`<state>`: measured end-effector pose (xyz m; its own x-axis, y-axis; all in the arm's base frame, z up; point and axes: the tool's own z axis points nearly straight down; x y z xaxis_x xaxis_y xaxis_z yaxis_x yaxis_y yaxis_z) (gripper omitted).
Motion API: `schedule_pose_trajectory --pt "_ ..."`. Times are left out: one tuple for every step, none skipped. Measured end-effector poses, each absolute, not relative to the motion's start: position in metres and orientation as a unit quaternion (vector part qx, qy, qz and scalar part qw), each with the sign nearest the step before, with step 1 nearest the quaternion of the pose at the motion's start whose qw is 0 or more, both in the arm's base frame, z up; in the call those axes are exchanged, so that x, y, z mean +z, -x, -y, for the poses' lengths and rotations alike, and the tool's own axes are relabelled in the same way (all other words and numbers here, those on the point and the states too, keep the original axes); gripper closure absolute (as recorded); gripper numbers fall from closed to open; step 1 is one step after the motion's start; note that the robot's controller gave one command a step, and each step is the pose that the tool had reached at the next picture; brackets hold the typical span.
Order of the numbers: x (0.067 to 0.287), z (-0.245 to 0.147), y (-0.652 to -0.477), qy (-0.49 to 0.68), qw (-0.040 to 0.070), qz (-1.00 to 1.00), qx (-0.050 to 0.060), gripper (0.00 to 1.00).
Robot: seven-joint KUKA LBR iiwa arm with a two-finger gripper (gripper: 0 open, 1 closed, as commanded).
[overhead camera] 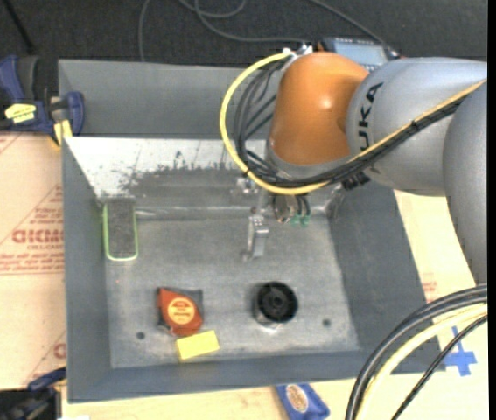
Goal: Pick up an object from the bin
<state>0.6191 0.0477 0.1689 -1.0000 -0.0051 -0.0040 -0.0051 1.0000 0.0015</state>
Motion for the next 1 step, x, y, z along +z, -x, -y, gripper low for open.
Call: schedule_pose_trajectory --pt "0.1629 -0.0369 -0.5922 0.051 0.004 -0.999 0.0 0.0"
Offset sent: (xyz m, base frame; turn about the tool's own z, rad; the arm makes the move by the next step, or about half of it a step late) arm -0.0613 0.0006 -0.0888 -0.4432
